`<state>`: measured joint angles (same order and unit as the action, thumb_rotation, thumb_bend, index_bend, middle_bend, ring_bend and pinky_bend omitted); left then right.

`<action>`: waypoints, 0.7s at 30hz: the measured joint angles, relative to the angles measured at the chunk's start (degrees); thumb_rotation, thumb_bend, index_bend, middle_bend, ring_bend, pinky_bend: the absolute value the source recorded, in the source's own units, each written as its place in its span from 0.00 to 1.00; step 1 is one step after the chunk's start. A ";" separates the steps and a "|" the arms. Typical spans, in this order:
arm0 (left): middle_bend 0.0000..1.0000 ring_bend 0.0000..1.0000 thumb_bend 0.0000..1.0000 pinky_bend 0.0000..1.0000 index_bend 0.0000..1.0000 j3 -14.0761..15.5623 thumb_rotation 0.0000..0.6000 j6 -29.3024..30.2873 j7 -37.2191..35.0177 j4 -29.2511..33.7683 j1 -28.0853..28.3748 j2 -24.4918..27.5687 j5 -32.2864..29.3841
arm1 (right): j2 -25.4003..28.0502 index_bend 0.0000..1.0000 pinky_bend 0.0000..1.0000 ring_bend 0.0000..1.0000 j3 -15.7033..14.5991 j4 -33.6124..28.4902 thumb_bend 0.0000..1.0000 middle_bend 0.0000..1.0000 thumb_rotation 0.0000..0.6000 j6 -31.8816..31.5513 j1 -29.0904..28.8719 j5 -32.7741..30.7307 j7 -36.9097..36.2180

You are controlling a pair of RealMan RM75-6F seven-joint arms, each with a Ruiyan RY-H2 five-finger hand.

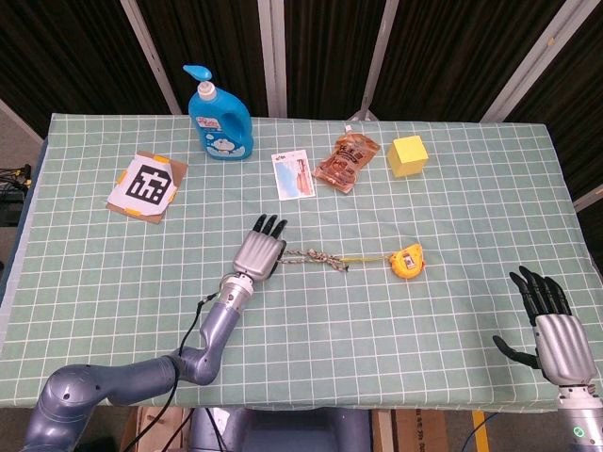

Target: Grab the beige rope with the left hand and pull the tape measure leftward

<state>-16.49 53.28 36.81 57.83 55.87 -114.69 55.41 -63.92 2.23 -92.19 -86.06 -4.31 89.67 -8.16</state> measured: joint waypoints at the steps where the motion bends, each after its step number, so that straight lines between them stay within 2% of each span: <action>1: 0.08 0.00 0.54 0.00 0.58 -0.02 1.00 0.13 -0.09 0.18 -0.03 0.14 0.12 | 0.02 0.00 0.00 0.00 0.00 -0.01 0.22 0.00 1.00 0.00 0.00 0.00 -0.01; 10: 0.08 0.00 0.54 0.00 0.58 0.48 1.00 2.66 -1.34 4.49 -0.60 3.52 4.16 | 0.06 0.00 0.00 0.00 -0.05 0.00 0.22 0.00 1.00 -0.16 0.08 0.17 0.02; 21: 0.09 0.00 0.54 0.00 0.58 1.15 1.00 7.93 -3.40 12.08 -2.28 12.76 11.65 | -0.09 0.00 0.00 0.00 -0.03 0.17 0.22 0.00 1.00 -0.47 0.15 0.41 0.41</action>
<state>-15.34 61.21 33.41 69.91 53.59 -101.93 67.06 -64.01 2.20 -92.02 -86.54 -4.16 90.08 -7.75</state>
